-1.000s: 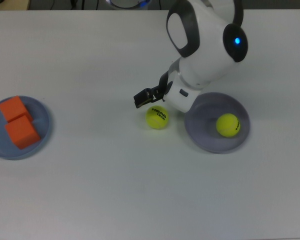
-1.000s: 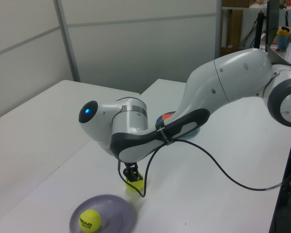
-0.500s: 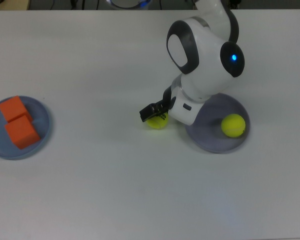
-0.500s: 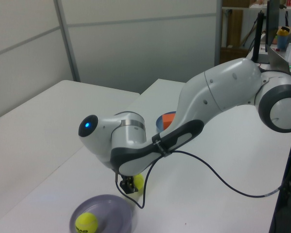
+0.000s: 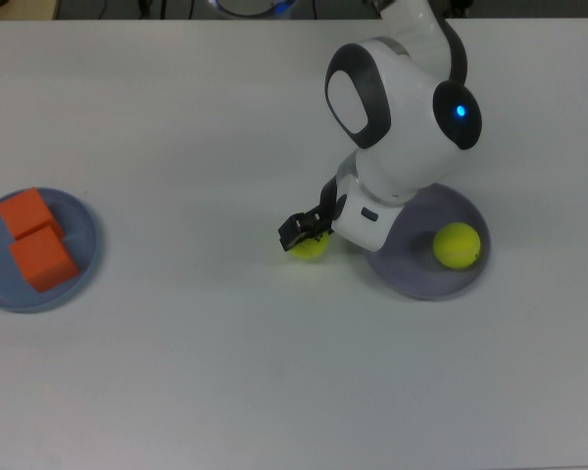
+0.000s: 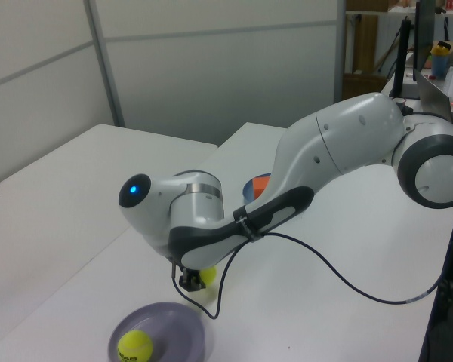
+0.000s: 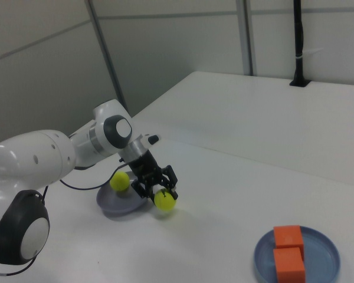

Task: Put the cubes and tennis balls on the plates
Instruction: 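Place the second tennis ball on the lavender plate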

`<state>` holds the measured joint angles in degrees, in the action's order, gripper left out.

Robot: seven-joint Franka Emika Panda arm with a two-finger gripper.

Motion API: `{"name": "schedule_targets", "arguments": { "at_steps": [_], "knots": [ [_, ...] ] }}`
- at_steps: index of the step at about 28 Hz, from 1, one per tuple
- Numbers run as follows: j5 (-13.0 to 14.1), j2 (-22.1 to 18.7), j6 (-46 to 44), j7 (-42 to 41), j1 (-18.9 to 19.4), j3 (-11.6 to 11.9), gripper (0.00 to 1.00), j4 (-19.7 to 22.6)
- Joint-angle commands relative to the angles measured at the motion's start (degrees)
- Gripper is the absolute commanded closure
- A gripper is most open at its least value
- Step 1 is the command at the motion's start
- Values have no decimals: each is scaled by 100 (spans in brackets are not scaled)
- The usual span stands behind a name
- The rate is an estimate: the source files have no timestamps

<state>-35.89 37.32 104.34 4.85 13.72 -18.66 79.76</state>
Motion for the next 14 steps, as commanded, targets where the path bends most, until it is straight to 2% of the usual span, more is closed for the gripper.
{"name": "schedule_targets", "arguments": {
  "at_steps": [1,5,8,12,13,14],
  "knots": [
    [-32,-208,104,-98,60,-111,100,-119],
    [-41,-182,261,-55,130,-314,100,-102],
    [-41,-182,411,-46,289,-314,100,-75],
    [-41,-173,420,24,500,-314,85,-75],
    [-41,-173,420,51,526,-314,75,-75],
    [-41,-173,420,112,561,-314,32,-75]
  ]
}}
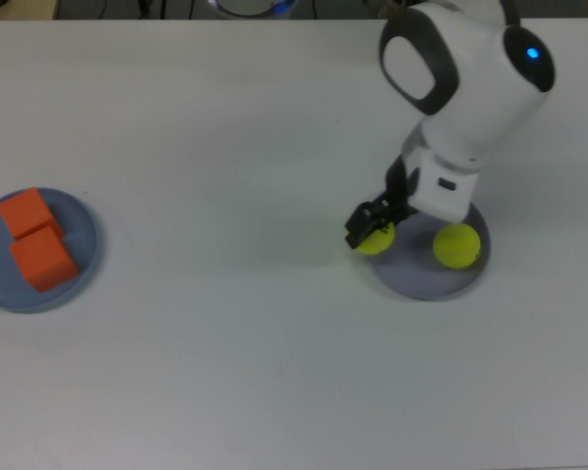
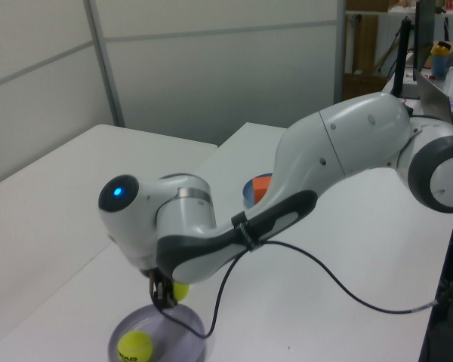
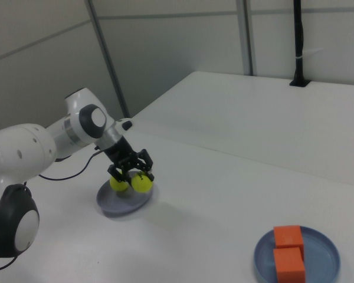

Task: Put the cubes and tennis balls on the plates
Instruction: 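Place the second tennis ball on the lavender plate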

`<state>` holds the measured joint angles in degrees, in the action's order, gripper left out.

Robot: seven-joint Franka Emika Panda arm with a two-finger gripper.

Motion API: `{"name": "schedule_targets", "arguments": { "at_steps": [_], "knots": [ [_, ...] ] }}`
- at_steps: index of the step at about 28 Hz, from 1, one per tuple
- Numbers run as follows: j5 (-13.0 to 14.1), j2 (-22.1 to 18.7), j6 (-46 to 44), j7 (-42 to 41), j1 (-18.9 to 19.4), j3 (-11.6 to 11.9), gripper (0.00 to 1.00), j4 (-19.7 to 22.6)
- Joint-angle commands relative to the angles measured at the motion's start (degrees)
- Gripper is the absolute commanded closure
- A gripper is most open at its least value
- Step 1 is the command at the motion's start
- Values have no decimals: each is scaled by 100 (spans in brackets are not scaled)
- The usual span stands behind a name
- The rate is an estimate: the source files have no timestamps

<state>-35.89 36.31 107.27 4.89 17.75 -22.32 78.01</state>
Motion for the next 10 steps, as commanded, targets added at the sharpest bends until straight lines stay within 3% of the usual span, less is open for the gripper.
{"name": "schedule_targets", "arguments": {
  "at_steps": [1,10],
  "knots": [
    [-49,-71,128,152,176,53,3,101],
    [-23,-229,57,205,185,53,0,57]
  ]
}}
